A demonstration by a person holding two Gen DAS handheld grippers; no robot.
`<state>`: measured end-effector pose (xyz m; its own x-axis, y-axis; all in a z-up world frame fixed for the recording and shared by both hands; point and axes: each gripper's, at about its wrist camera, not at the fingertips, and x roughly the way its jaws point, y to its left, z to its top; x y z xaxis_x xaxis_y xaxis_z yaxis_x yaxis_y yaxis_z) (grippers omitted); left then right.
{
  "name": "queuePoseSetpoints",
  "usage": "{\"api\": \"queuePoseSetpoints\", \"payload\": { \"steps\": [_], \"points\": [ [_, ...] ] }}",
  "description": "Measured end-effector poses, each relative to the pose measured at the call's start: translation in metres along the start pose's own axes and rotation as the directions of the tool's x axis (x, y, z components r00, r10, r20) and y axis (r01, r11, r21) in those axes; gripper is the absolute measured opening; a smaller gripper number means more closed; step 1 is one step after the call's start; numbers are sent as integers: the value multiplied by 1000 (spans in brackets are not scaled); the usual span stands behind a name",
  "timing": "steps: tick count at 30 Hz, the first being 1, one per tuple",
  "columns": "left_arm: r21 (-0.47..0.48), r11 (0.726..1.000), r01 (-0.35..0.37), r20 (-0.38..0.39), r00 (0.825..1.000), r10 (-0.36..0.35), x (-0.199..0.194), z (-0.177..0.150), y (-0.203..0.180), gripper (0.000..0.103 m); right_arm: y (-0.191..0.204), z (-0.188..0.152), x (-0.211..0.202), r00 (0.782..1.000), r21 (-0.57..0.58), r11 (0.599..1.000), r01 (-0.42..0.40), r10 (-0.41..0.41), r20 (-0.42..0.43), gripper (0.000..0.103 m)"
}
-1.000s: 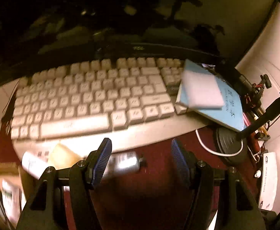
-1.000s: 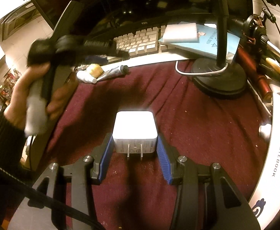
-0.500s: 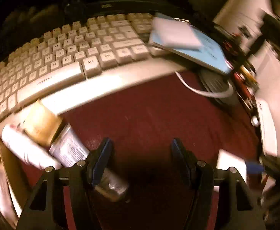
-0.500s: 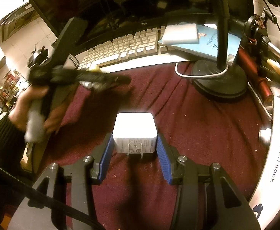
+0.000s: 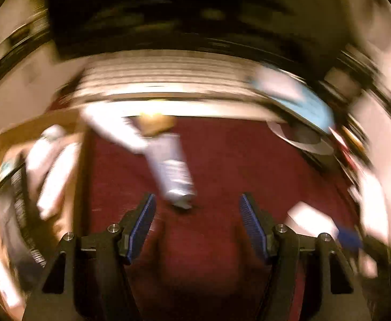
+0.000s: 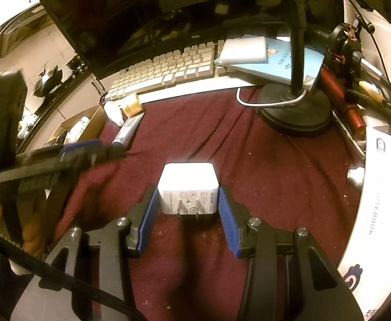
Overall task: Organize objects
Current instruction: 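Grasp the grey squeeze tube with the left gripper while the right gripper holds the adapter, then carry the grey tube in the left gripper and the adapter in the right gripper over the tray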
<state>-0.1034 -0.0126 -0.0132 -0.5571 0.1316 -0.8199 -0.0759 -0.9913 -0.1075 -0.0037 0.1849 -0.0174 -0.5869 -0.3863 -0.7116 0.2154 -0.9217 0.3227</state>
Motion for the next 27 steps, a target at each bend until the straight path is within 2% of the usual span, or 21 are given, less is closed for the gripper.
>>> {"api": "queuePoseSetpoints", "payload": {
  "steps": [2, 5, 6, 7, 8, 10, 11, 15, 19, 21, 23, 24, 27],
  "points": [
    [-2, 996, -93, 10, 996, 93, 11, 7, -4, 59, 3, -2, 1, 1000, -7, 1000, 8, -8, -5, 44],
    [12, 987, -158, -40, 987, 158, 39, 17, -10, 59, 6, -4, 4, 1000, -7, 1000, 16, -16, -13, 44],
    [16, 985, -172, -55, 983, 173, 51, 19, -13, 57, 8, -4, 5, 1000, -10, 1000, 19, -19, -14, 44],
    [18, 980, -196, -67, 978, 197, 55, 19, -10, 48, 9, -4, 5, 1000, -13, 1000, 22, -22, -14, 44],
    [-1, 982, -190, -64, 980, 189, 53, 18, -3, 43, 10, -5, 5, 999, -17, 999, 28, -28, -15, 44],
    [-4, 985, -173, -59, 983, 173, 48, 15, -1, 25, 10, -6, 4, 999, -17, 999, 32, -32, -15, 44],
    [12, 985, -172, -58, 983, 172, 44, 11, -2, 25, 10, -6, 5, 999, -18, 999, 34, -34, -15, 44],
    [53, 995, -88, -58, 994, 91, 12, -28, 1, 25, 11, -6, 7, 999, -22, 999, 43, -44, -19, 44],
    [56, 998, -12, -67, 998, 16, -24, -72, 0, 25, 11, -7, 15, 999, -12, 999, 39, -39, -33, 45],
    [58, 998, 12, -68, 998, -8, -33, -79, -1, 25, 12, -6, 19, 999, -5, 999, 32, -32, -41, 46],
    [39, 998, 52, -64, 997, -49, -35, -78, 3, 29, 12, -3, 21, 999, 5, 1000, 17, -17, -43, 54],
    [28, 998, 53, -59, 997, -51, -33, -76, 3, 33, 12, -1, 20, 999, 8, 1000, 16, -15, -38, 58],
    [39, 999, 6, -32, 999, -4, -28, -74, 0, 34, 17, 4, 19, 999, -7, 1000, 24, -24, -27, 60]
  ]
}}
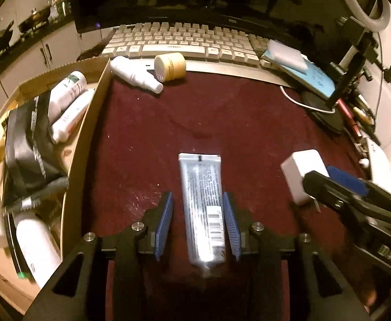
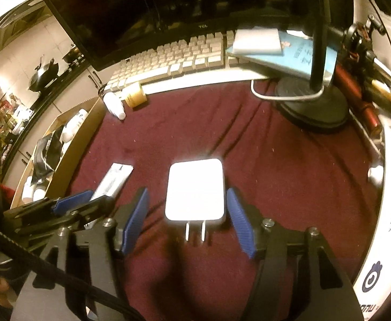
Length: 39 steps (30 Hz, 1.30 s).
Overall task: Organize objects
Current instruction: 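Carry the grey tube in the left gripper and the adapter in the right gripper over the tray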
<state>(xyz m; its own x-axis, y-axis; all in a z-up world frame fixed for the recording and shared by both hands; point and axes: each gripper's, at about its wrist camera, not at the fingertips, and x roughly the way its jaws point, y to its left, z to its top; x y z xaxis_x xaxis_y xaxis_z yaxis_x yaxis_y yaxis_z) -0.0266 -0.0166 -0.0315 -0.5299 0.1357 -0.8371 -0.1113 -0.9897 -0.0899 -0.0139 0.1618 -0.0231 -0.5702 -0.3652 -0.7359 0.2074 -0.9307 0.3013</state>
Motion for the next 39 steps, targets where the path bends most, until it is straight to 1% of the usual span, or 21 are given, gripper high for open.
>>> {"api": "queuePoseSetpoints", "payload": {
  "steps": [2, 3, 5, 6, 7, 9, 12, 14, 15, 16, 18, 19, 21, 25, 31, 35, 39],
  "points": [
    [37, 999, -25, 12, 1000, 25, 0, -4, -6, 31, 4, 0, 0, 999, -21, 999, 37, -37, 0, 60],
    [53, 998, -31, 21, 999, 29, -1, -7, -9, 26, 6, -2, 0, 999, -33, 998, 53, -53, -1, 60],
    [76, 997, -34, 39, 999, 31, -3, -14, -11, 26, 7, -5, 2, 997, -53, 996, 74, -75, -1, 55],
    [76, 997, -17, 44, 999, 14, -5, -19, -10, 26, 7, -6, 6, 996, -57, 995, 83, -84, -9, 49],
    [68, 998, 8, 45, 999, -11, -8, -22, -8, 26, 5, -8, 10, 996, -62, 994, 91, -92, -15, 46],
    [45, 998, 53, 58, 997, -56, -17, -29, -3, 26, 2, -7, 14, 996, -68, 994, 82, -83, -16, 46],
    [16, 998, 57, 92, 994, -58, -32, -35, 4, 26, 0, -3, 14, 997, -56, 996, 72, -74, -19, 46],
    [-6, 998, 64, 106, 992, -63, -43, -36, 8, 26, 1, -3, 14, 998, -44, 998, 51, -52, -23, 46],
    [-16, 997, 72, 115, 991, -69, -49, -36, 10, 26, 4, -4, 13, 999, -40, 999, 22, -23, -24, 46],
    [-29, 995, 93, 124, 988, -89, -56, -36, 13, 26, 7, -4, 13, 1000, -39, 999, 1, -2, -28, 46],
    [-56, 987, 149, 137, 981, -140, -67, -36, 19, 26, 19, -3, 11, 996, -45, 996, -75, 73, -43, 46],
    [-69, 983, 170, 147, 976, -158, -72, -35, 23, 26, 24, -1, 10, 994, -52, 994, -99, 97, -43, 46],
    [-89, 978, 190, 173, 970, -173, -85, -35, 29, 26, 37, 2, 5, 992, -77, 990, -121, 119, -29, 46],
    [-119, 976, 181, 221, 964, -152, -106, -33, 44, 26, 64, 9, 2, 984, -117, 977, -177, 177, -15, 46],
    [-214, 963, 163, 260, 960, -104, -126, -32, 82, 26, 99, 15, 5, 972, -172, 957, -232, 232, -26, 46],
    [-263, 953, 154, 281, 957, -78, -135, -32, 107, 26, 115, 16, 3, 967, -203, 946, -252, 253, -25, 46],
    [-302, 944, 130, 296, 955, -36, -139, -33, 130, 26, 125, 18, 7, 964, -217, 940, -264, 263, -36, 46]
  ]
}}
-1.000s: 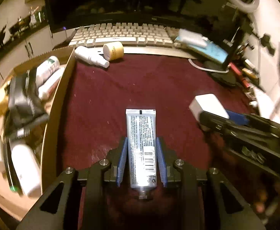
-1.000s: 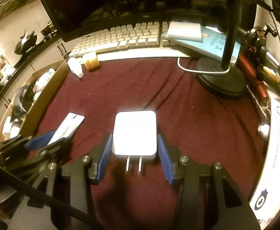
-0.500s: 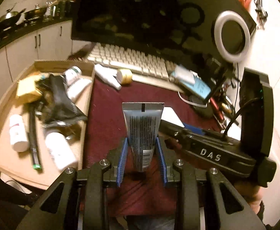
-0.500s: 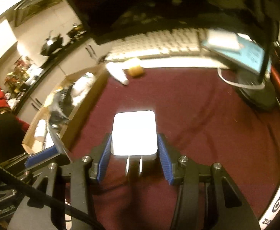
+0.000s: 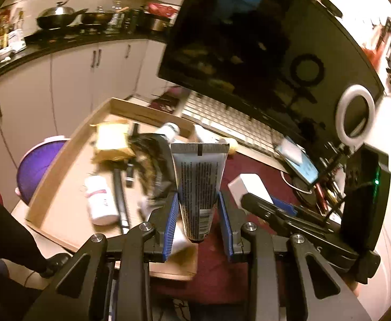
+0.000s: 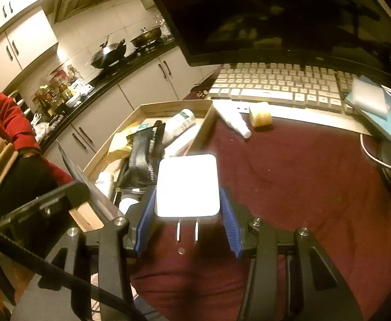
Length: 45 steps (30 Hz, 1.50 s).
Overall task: Organize objects
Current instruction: 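Carry the grey tube in the left gripper and the adapter in the right gripper over the tray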
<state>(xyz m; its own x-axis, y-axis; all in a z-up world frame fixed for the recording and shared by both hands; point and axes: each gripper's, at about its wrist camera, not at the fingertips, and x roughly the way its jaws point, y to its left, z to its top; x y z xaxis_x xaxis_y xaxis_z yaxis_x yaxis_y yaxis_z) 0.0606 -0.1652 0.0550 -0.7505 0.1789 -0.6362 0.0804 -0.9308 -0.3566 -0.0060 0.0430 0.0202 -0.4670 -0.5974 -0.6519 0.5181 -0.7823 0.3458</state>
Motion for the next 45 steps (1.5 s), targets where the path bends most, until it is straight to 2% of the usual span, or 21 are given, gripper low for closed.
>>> {"api": "queuePoseSetpoints", "payload": {
  "steps": [5, 9, 20, 23, 26, 30, 35, 45],
  "points": [
    [-39, 998, -53, 20, 998, 54, -3, 10, 30, 26, 5, 6, 13, 1000, -3, 1000, -17, 17, -13, 46],
    [-76, 989, -124, 14, 992, 125, 1, 19, 62, 26, 7, 15, 27, 999, 3, 999, -35, 35, -23, 46],
    [-121, 974, -189, -65, 981, 183, 37, 45, 119, 25, 24, 45, 77, 999, -40, 999, -33, 32, -26, 46],
    [-58, 973, -225, -98, 971, 219, 48, 47, 121, 25, 28, 48, 87, 1000, -51, 998, -21, 20, -23, 44],
    [-27, 975, -221, -143, 966, 216, 63, 44, 120, 25, 31, 47, 95, 1000, -57, 998, -14, 12, -21, 44],
    [-1, 976, -218, -134, 967, 216, 68, 44, 116, 25, 38, 43, 102, 999, -91, 995, 35, -36, -8, 44],
    [37, 981, -188, -168, 967, 192, 70, 44, 104, 25, 46, 37, 110, 994, -136, 985, 106, -107, 2, 44],
    [81, 981, -179, -222, 956, 192, 65, 33, 88, 23, 46, 28, 98, 997, -105, 991, 81, -80, 12, 44]
  ]
}}
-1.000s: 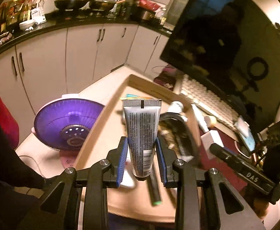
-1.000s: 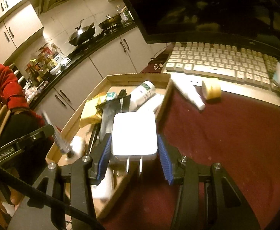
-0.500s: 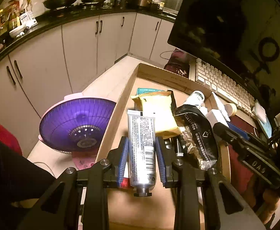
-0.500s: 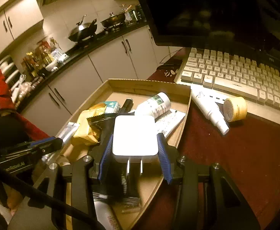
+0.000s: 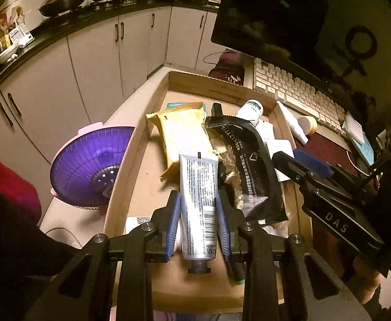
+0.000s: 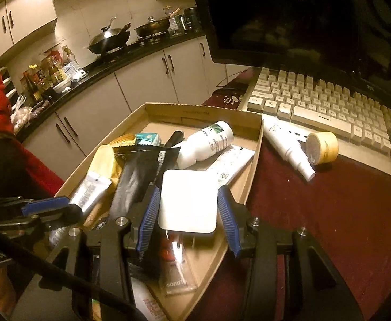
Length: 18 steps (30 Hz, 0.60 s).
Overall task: Organize objects
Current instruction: 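Open both grippers to drop the grey tube and adapter into the tray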
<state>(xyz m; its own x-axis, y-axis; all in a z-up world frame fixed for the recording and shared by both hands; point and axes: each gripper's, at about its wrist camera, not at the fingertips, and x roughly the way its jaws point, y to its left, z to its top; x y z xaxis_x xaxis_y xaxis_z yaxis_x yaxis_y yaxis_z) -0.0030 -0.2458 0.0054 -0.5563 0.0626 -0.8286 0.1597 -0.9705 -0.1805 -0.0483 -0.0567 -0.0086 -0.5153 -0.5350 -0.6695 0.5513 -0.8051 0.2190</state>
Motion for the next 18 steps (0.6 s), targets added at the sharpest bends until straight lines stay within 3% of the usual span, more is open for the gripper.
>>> {"api": "queuePoseSetpoints", "payload": {
  "steps": [5, 9, 13, 14, 16, 18],
  "points": [
    [0, 1000, -28, 15, 1000, 28, 0, 3, -3, 23, 1, 0, -2, 1000, 0, 1000, -10, 10, -7, 46],
    [-51, 999, -12, -6, 1000, 11, 10, 6, 3, 23, -3, -3, -10, 999, 21, 999, -31, 31, 19, 62],
    [-45, 999, 10, 29, 1000, -9, -1, 2, -7, 24, -9, -3, -16, 999, 35, 998, -49, 49, 23, 65],
    [-44, 999, 10, 44, 999, -8, -6, 0, -10, 26, -11, -2, -18, 998, 39, 998, -54, 53, 26, 65],
    [-52, 999, 6, 70, 998, -2, -13, -5, -19, 48, -17, -3, -24, 997, 56, 996, -73, 71, 34, 69],
    [-58, 998, 11, 93, 996, -5, -18, -11, -32, 56, -22, -6, -29, 995, 77, 992, -96, 93, 37, 70]
  ]
}}
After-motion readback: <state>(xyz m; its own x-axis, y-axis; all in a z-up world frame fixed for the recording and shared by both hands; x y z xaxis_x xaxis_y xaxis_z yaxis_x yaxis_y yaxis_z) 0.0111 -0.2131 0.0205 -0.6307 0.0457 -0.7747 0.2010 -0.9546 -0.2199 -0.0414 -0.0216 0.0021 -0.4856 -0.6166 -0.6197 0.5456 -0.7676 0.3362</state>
